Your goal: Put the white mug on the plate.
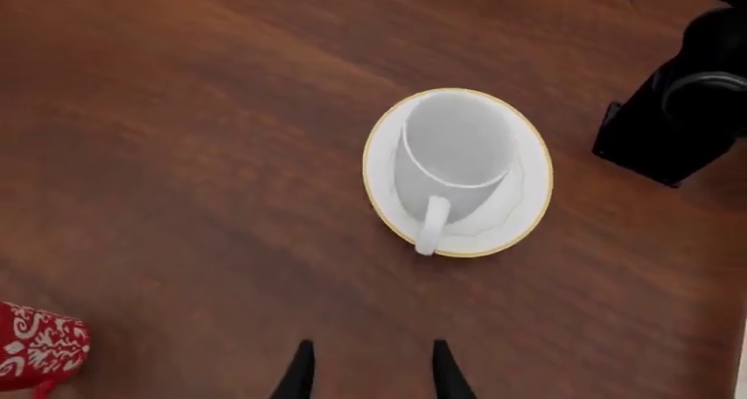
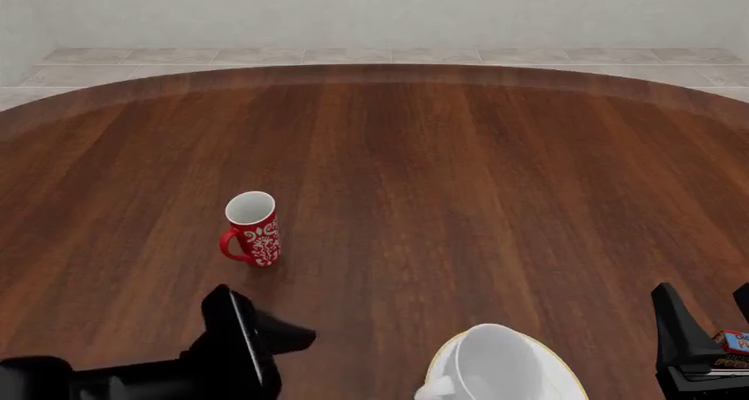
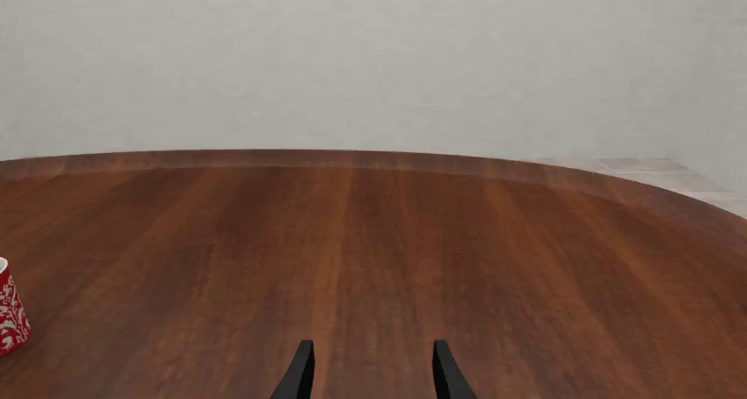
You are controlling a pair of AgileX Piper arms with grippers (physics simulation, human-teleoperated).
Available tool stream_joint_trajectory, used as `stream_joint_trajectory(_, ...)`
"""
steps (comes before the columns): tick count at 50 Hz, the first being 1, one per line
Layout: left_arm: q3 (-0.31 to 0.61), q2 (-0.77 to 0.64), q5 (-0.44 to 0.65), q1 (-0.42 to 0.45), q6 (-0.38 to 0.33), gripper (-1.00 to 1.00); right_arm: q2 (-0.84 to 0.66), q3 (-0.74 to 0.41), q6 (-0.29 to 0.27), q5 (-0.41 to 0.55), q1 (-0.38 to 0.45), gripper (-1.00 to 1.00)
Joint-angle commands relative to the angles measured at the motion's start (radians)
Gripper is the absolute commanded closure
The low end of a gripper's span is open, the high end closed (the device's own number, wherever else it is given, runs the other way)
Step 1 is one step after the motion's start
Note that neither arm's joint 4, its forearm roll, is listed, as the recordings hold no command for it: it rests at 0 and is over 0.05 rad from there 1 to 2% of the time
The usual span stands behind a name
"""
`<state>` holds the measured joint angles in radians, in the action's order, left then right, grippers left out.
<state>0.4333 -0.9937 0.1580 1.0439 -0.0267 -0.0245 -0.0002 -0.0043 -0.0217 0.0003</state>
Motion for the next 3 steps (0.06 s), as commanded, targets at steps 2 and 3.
stream_joint_trajectory(2, -0.044, 0.177, 0.095, -0.034, 0.016, -1.00, 0.000, 0.000, 0.000, 0.000, 0.000, -1.00)
stream_joint_trajectory(3, -0.051, 0.198, 0.103, -0.035, 0.018, -1.00, 0.000, 0.000, 0.000, 0.000, 0.000, -1.00)
